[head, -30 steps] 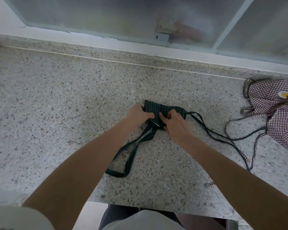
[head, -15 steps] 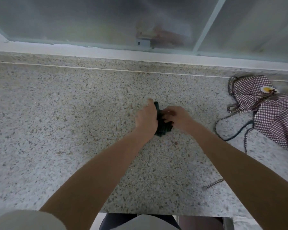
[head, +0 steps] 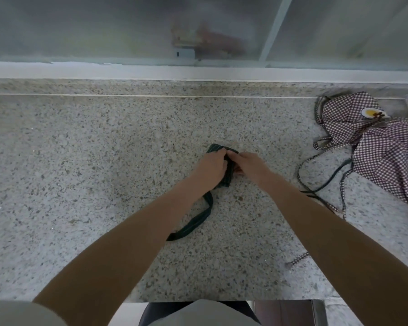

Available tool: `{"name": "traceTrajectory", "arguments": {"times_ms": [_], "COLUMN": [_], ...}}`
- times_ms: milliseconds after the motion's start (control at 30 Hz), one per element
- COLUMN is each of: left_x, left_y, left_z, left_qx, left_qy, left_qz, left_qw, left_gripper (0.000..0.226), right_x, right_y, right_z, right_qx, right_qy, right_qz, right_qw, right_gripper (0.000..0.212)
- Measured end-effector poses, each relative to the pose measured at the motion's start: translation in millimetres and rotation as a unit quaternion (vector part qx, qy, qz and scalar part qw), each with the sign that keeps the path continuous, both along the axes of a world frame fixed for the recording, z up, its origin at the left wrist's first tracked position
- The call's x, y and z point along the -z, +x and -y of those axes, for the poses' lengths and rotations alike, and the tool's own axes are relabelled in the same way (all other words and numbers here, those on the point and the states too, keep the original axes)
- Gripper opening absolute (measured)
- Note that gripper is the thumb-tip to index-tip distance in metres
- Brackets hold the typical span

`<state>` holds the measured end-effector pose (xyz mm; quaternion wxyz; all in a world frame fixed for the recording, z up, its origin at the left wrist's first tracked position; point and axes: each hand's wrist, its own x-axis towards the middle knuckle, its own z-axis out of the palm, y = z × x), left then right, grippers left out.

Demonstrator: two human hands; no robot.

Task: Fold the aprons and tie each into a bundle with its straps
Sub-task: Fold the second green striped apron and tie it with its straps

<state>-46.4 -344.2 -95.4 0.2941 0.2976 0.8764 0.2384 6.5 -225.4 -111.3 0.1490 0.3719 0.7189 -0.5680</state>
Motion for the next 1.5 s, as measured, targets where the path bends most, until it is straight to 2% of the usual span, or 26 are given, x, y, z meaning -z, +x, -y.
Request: {"name": "traceTrajectory", "arguments": {"times_ms": [67,133,167,233,300,367,400,467,567,600,700,767,867,933,967,1000,1033,1067,1100,1200,1233,1333,1400,1500], "left_x": [3,5,8,15,19,18,15,11,1,-5,-27,-43,-64,-78,-86,-93,-101,-106,-110,-124,-131,-146,-153,-155], "left_y": [-1,-1,-4,-12,-17,-18,-16,-14,-9,-9,-22,-31,-41,-42,-41,-40,-38,-38,-36,-36,-38,-48,-54,-56], "left_z": [9,15,16,17,19,19,19,16,14,16,28,39,55,60,61,61,61,62,64,80,86,103,113,125], "left_qx": [-0.033,-0.117,-0.164,-0.205,-0.202,-0.201,-0.188,-0.16,-0.18,-0.189,-0.214,-0.229,-0.245,-0.3,-0.355,-0.412,-0.449,-0.463,-0.452,-0.373,-0.359,-0.348,-0.346,-0.359], "left_qy": [0.049,0.107,0.124,0.089,0.024,-0.016,-0.033,-0.043,0.026,0.047,0.107,0.149,0.203,0.268,0.318,0.366,0.404,0.424,0.426,0.384,0.386,0.418,0.421,0.407], "left_qz": [0.062,0.165,0.181,0.112,0.051,0.123,0.162,0.194,0.19,0.188,0.174,0.198,0.247,0.226,0.215,0.225,0.248,0.277,0.3,0.306,0.305,0.274,0.25,0.22], "left_qw": [0.996,0.973,0.962,0.968,0.978,0.972,0.968,0.967,0.965,0.963,0.955,0.941,0.915,0.887,0.853,0.804,0.757,0.728,0.724,0.787,0.793,0.794,0.8,0.811], "left_gripper": [0.046,0.043,0.04,0.035,0.057,0.079,0.081,0.081,0.073,0.069,0.055,0.053,0.054,0.056,0.058,0.06,0.06,0.061,0.061,0.055,0.052,0.045,0.042,0.045], "right_x": [-1,-1,-1,-1,-3,-4,-3,-4,-12,-16,-34,-52,-71,-86,-96,-104,-114,-124,-132,-151,-158,-174,-182,-187], "right_y": [-1,-1,0,-1,0,1,4,8,12,9,-6,-15,-23,-30,-35,-40,-44,-47,-49,-53,-54,-58,-58,-56], "right_z": [-1,-3,-4,-4,-4,-6,-6,-3,1,2,2,3,8,15,21,28,35,44,52,72,76,85,93,104], "right_qx": [-0.017,-0.031,-0.037,-0.043,-0.038,-0.019,-0.004,0.045,0.117,0.115,0.038,-0.02,-0.074,-0.042,-0.012,0.019,0.044,0.063,0.077,0.099,0.098,0.071,0.039,-0.008], "right_qy": [0.015,0.013,0.009,0.007,0.002,-0.012,-0.026,-0.071,-0.14,-0.124,0.034,0.035,-0.062,-0.086,-0.086,-0.092,-0.103,-0.11,-0.113,-0.116,-0.114,-0.119,-0.108,-0.034], "right_qz": [-0.003,-0.005,-0.003,-0.001,0.001,0.003,0.003,-0.013,-0.057,-0.074,-0.104,-0.099,-0.1,-0.159,-0.188,-0.213,-0.233,-0.251,-0.264,-0.292,-0.299,-0.304,-0.279,-0.241], "right_qw": [1.0,0.999,0.999,0.999,0.999,1.0,1.0,0.996,0.982,0.983,0.993,0.994,0.99,0.983,0.978,0.973,0.966,0.96,0.955,0.944,0.942,0.943,0.953,0.97], "right_gripper": [0.032,0.026,0.025,0.019,0.012,0.018,0.021,0.018,0.014,0.015,0.027,0.043,0.039,0.029,0.024,0.02,0.018,0.016,0.013,0.004,0.003,0.004,0.014,0.026]}}
